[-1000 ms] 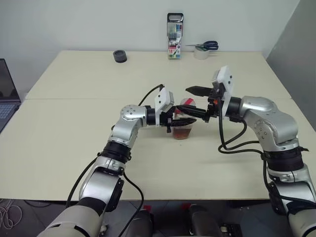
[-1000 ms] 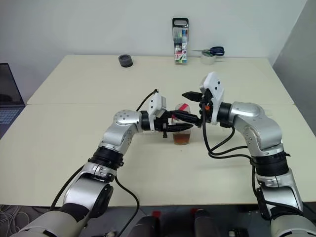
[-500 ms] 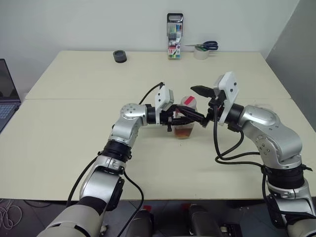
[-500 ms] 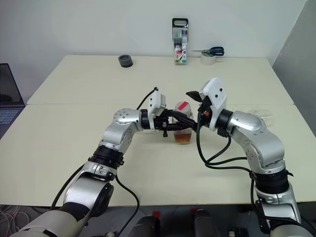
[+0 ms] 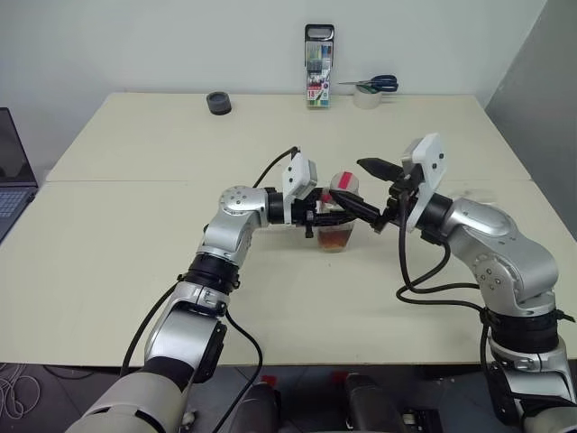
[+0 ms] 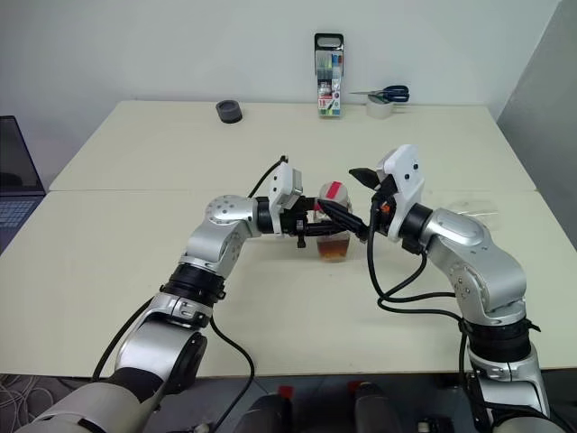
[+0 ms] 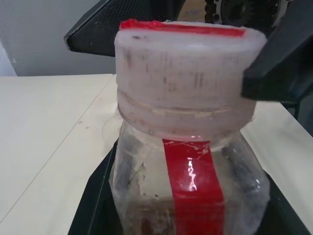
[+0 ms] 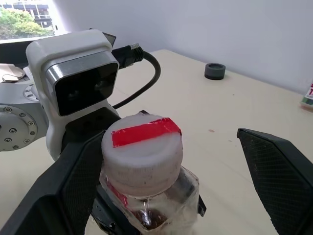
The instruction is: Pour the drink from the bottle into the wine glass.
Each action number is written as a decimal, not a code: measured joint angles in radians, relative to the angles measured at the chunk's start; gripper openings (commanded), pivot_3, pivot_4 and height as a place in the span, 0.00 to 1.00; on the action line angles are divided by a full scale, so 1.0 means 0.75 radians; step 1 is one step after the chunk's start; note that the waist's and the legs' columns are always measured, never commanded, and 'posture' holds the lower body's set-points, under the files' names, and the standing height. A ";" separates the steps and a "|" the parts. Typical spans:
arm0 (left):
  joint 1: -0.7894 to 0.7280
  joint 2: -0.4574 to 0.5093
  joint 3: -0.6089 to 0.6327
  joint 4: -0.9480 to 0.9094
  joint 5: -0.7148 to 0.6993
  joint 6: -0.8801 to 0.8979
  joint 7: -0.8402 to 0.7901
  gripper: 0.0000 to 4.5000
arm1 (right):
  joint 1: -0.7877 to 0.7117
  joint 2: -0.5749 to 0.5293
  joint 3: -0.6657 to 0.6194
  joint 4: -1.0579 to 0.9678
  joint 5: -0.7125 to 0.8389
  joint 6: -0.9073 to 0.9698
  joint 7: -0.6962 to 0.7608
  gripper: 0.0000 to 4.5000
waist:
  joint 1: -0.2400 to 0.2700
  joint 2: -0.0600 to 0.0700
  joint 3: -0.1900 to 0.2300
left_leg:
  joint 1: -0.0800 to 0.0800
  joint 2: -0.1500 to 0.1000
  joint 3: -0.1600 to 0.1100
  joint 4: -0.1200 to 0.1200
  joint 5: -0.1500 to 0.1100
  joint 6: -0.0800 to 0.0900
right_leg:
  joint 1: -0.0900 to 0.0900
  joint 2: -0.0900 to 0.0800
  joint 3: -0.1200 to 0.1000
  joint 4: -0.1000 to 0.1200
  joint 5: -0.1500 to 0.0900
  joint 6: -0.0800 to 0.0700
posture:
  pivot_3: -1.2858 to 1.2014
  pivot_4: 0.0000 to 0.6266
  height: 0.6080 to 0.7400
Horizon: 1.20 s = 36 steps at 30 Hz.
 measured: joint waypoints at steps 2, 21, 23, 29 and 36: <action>0.000 0.002 0.000 0.000 0.000 0.000 0.000 0.38 | 0.016 -0.003 -0.010 -0.011 0.015 0.004 -0.005 1.00 | 0.000 0.000 0.000 | 0.000 0.000 0.000 0.000 0.000 0.000 | 0.000 0.000 0.000 0.000 0.000 0.000 | 0.52 0.24 1.00; 0.000 0.015 0.005 0.009 -0.001 -0.001 -0.012 0.38 | 0.056 -0.118 -0.041 -0.189 0.184 0.143 -0.003 1.00 | 0.001 0.000 0.000 | 0.000 0.000 0.000 0.000 0.000 0.000 | 0.000 0.000 0.000 0.000 0.000 0.000 | 0.52 0.24 1.00; 0.000 0.014 0.005 0.009 -0.001 -0.001 -0.018 0.38 | 0.024 -0.110 -0.023 -0.188 0.167 0.136 -0.027 1.00 | 0.001 0.000 0.000 | 0.000 0.000 0.000 0.000 0.000 0.000 | 0.000 0.000 0.000 0.000 0.000 0.000 | 0.52 0.24 1.00; 0.000 0.014 0.006 0.010 -0.002 -0.001 -0.025 0.38 | -0.019 -0.105 0.079 -0.137 0.044 0.067 -0.052 1.00 | 0.000 0.000 0.000 | 0.000 0.000 0.000 0.000 0.000 0.000 | 0.000 0.000 0.000 0.000 0.000 0.000 | 0.52 0.24 1.00; 0.000 0.011 0.006 0.010 -0.002 -0.001 -0.024 0.38 | -0.038 -0.052 0.110 -0.096 -0.023 0.020 -0.063 1.00 | 0.000 0.000 0.000 | 0.000 0.000 0.000 0.000 0.000 0.000 | 0.000 0.000 0.000 0.000 0.000 0.000 | 0.52 0.24 1.00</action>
